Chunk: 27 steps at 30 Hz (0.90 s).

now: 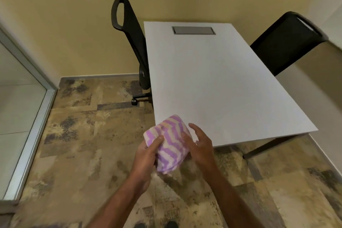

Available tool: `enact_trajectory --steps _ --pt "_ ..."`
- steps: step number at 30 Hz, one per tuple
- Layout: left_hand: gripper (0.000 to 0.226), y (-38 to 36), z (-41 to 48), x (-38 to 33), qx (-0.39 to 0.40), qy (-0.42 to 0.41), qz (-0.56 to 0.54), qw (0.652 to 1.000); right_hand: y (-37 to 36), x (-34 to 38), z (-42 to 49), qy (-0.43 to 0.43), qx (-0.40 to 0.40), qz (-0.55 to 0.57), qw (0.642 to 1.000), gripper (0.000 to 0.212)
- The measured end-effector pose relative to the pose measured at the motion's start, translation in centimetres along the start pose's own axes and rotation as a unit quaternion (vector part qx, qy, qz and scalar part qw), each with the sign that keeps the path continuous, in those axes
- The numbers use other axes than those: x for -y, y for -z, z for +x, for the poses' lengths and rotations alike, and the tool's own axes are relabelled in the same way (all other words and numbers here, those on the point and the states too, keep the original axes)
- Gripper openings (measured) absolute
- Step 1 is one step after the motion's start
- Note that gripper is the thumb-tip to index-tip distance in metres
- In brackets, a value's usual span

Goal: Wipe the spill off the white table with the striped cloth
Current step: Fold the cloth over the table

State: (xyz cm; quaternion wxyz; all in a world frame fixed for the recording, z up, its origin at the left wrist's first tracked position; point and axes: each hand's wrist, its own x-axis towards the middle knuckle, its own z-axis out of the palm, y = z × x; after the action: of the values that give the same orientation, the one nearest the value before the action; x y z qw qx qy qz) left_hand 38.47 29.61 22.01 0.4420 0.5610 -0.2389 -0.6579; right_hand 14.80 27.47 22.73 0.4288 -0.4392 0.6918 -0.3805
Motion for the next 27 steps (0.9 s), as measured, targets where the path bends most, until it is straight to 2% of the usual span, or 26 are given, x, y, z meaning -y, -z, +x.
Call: enact_trajectory --steps 1,2,3,4,5,6,7,10,14,18,22,27 --pt "0.033 0.3 -0.4 -0.5 0.014 0.000 -0.004 1.000 -3.6 0.2 -0.9 -0.018 0.056 0.018 0.998 0.058" --pt "0.033 0.6 -0.5 -0.8 0.025 0.000 -0.002 1.000 -5.4 1.7 -1.3 -0.028 0.045 0.006 0.999 0.062" --pt "0.034 0.9 -0.7 -1.2 0.035 -0.001 -0.002 0.999 -5.6 1.7 -1.9 -0.053 0.089 0.021 0.994 0.069" --pt "0.036 1.1 -0.9 -1.5 0.045 0.001 -0.003 0.999 -6.4 1.4 -1.6 -0.090 0.093 0.044 0.991 0.077" --pt "0.038 1.2 -0.9 -1.8 0.056 0.005 -0.004 0.998 -6.4 1.4 -1.1 -0.113 0.080 0.095 0.986 0.085" --pt "0.039 1.4 -1.0 -2.1 0.063 0.011 -0.007 0.998 -5.9 1.5 -0.9 -0.142 0.111 0.141 0.974 0.089" --pt "0.039 1.5 -1.1 -2.3 0.067 0.018 -0.014 0.998 -5.3 1.4 -1.0 -0.164 0.140 0.183 0.959 0.085" --pt "0.037 1.4 -1.2 -3.0 0.080 0.027 -0.025 0.996 -5.5 1.5 -1.7 -0.186 0.189 0.282 0.922 0.054" --pt "0.039 0.1 -1.1 -4.0 0.104 0.036 -0.030 0.994 -4.6 1.6 -1.2 -0.196 0.167 0.315 0.914 0.055" --pt "0.042 -2.2 -0.4 -4.4 0.113 0.037 -0.018 0.993 -2.7 1.9 0.3 -0.177 0.157 0.331 0.913 0.067" --pt "0.043 -5.6 0.8 -4.2 0.110 0.037 0.006 0.993 0.8 1.6 2.7 -0.170 0.148 0.320 0.920 0.046" --pt "0.043 -11.5 2.4 -3.2 0.083 0.037 0.044 0.995 6.3 1.1 5.4 -0.141 0.134 0.266 0.944 0.041"
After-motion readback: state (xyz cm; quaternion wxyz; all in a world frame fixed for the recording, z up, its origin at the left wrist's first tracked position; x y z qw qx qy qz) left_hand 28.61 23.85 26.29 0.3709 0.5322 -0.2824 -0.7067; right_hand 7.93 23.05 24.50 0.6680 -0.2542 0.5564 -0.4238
